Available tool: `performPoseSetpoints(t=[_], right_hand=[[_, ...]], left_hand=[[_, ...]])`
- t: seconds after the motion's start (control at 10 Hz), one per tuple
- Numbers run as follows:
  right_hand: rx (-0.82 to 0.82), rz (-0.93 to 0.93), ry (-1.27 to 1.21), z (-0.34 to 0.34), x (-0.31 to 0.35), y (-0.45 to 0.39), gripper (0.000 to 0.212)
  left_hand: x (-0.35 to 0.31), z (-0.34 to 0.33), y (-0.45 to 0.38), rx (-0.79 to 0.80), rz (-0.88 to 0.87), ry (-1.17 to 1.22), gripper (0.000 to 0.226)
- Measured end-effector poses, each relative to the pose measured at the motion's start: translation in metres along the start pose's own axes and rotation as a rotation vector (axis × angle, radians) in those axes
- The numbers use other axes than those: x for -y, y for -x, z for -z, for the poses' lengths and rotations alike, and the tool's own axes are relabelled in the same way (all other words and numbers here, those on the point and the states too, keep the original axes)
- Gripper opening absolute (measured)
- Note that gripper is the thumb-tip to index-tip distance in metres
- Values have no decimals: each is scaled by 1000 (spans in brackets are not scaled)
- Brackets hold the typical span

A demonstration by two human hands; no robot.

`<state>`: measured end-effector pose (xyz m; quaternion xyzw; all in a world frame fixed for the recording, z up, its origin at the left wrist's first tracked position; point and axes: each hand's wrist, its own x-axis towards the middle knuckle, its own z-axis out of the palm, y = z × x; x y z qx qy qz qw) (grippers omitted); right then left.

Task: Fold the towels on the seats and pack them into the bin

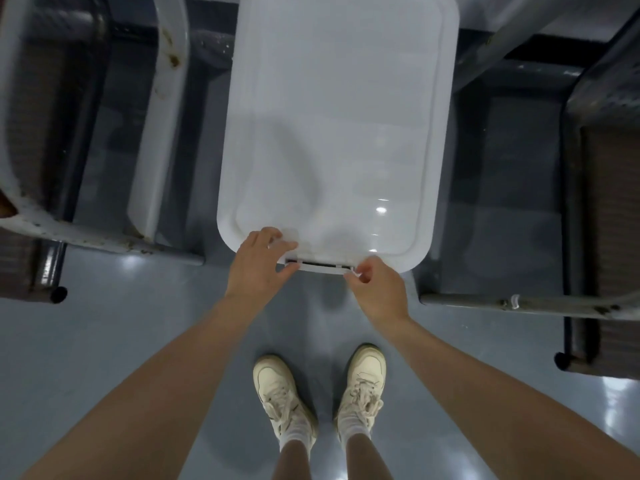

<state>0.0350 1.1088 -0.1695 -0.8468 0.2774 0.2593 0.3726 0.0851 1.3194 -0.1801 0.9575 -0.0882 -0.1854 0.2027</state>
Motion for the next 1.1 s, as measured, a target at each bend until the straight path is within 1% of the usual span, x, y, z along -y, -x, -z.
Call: performPoseSetpoints(t=[0.1, 0.2, 0.3, 0.4, 0.5, 0.6, 0.7, 0.8, 0.9, 1.0, 1.1], right_hand=[[-125, 434, 230, 7, -7, -7, 31], [-134, 575, 480, 5, -12, -20, 46], [-183, 616, 583, -3, -9, -25, 50], [-225, 628, 447, -10, -5, -30, 39], [-174, 667, 298, -11, -4, -34, 28], [-88, 624, 194, -2, 1, -39, 20], [35, 576, 195, 5, 6, -45, 18], [68, 502, 118, 5, 7, -44, 17], [10, 479, 139, 0, 6, -37, 18], [7, 447, 147, -1, 11, -34, 17], [91, 268, 105, 9, 23, -28, 10]], left_hand=[[3, 0, 3, 15, -56, -56, 43], [2, -5, 6, -39, -9, -13, 38], [-2, -10, 7, -95, 19, 31, 30], [2, -11, 6, -111, 4, 15, 29], [6, -10, 2, -148, -92, -50, 27], [7, -11, -4, -163, -160, -55, 35], [5, -13, -7, -174, -90, 38, 18], [1, -11, -7, -131, 45, 159, 16], [-6, -4, -5, -62, 102, 155, 19], [-14, 3, -9, -5, 137, 153, 22], [-24, 16, -10, 141, 265, 246, 25]])
